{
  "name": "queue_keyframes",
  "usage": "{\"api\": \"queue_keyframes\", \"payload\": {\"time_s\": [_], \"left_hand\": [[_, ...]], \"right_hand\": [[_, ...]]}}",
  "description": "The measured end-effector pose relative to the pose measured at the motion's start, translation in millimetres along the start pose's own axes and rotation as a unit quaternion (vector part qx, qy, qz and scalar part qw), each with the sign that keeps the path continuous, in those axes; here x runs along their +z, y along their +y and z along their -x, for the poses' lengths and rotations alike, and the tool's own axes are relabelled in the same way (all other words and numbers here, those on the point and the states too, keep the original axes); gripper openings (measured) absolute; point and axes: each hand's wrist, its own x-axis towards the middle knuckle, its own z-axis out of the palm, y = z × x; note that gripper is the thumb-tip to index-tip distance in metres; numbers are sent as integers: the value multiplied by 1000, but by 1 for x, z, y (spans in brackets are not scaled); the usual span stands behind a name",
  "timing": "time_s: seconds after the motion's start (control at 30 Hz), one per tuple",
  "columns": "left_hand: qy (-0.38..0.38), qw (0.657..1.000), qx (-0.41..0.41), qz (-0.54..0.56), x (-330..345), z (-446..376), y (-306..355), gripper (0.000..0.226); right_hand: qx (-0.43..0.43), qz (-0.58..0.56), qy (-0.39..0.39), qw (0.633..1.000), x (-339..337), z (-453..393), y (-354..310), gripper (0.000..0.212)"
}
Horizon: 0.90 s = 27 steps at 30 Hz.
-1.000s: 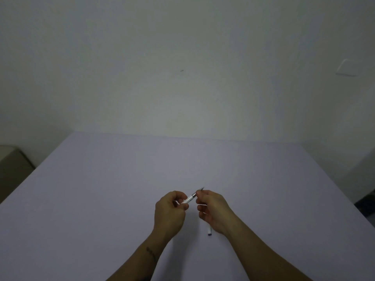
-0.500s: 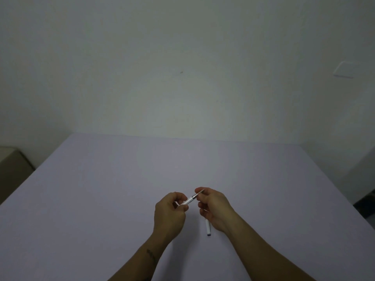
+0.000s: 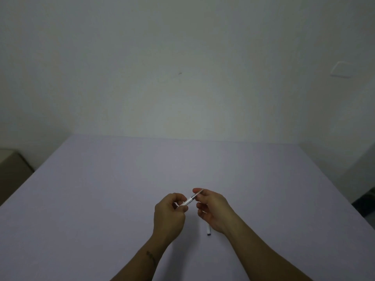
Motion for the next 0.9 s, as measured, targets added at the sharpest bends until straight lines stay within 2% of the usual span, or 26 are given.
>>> {"api": "queue_keyframes", "payload": {"time_s": [0.17,0.4,0.53,0.7,0.9], "left_hand": [[-1,1000,-5,6,-1,1,-1,19],[2,1000,-6,4,-5,1,-5,19],[0,1000,-4,1,-6,-1,-7,20],[-4,1000,-2,-2,-5,-1,-8,21],[-10,1000,-2,1,-4,0,-7,20]], "right_hand": [[10,1,12,1000,4,0,3,12],[7,4,-18,1000,4,0,4,22],[15,3,-4,1000,8,0,5,10],[2,20,1,1000,7,-4,5,22],[4,3,-12,1000,4,-2,6,20]]}}
